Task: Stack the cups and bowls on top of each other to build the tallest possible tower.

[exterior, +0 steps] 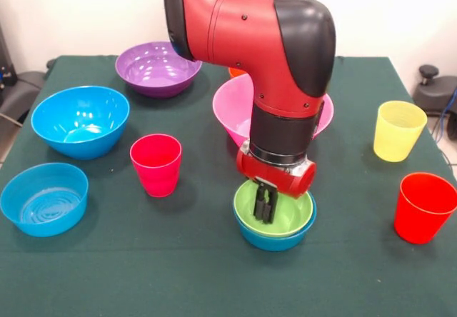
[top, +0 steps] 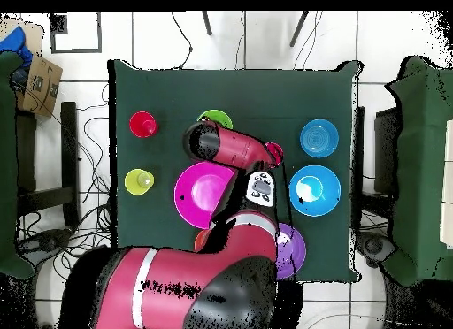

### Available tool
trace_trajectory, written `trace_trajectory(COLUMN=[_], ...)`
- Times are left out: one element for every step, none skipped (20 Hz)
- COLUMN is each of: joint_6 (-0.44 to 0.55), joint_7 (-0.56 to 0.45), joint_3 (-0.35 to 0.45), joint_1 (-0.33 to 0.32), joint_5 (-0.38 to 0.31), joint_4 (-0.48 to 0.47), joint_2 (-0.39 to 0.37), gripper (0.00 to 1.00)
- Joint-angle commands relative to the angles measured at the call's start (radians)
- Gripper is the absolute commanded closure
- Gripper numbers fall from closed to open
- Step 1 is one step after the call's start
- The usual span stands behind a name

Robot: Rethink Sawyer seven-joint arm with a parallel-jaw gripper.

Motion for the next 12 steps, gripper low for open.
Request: trace_trajectory(joint_6=[0.089,0.099,0.122,0.146,0.167,0.186,0.201,0.216,0.228,0.237,0.235,0.241], joint_7=[-0.039,-0.039,-0.043,-0.046,-0.044,-0.04,-0.038,-0.036,-0.034,-0.033,-0.028,-0.028], joint_3=[0.145,0.146,0.146,0.147,0.14,0.132,0.13,0.128,0.124,0.116,0.107,0.101], joint_1=[-0.033,-0.035,-0.038,-0.04,-0.037,-0.033,-0.033,-0.034,-0.034,-0.03,-0.026,-0.025], joint_5=[-0.079,-0.078,-0.075,-0.072,-0.071,-0.069,-0.066,-0.063,-0.06,-0.063,-0.065,-0.066], joint_4=[0.063,0.07,0.075,0.081,0.1,0.114,0.128,0.141,0.15,0.154,0.16,0.166], joint_2=[-0.087,-0.1,-0.122,-0.144,-0.178,-0.209,-0.237,-0.265,-0.288,-0.306,-0.323,-0.337], gripper=[1.0,1.0,1.0,1.0,1.0,1.0,1.0,1.0,1.0,1.0,1.0,1.0])
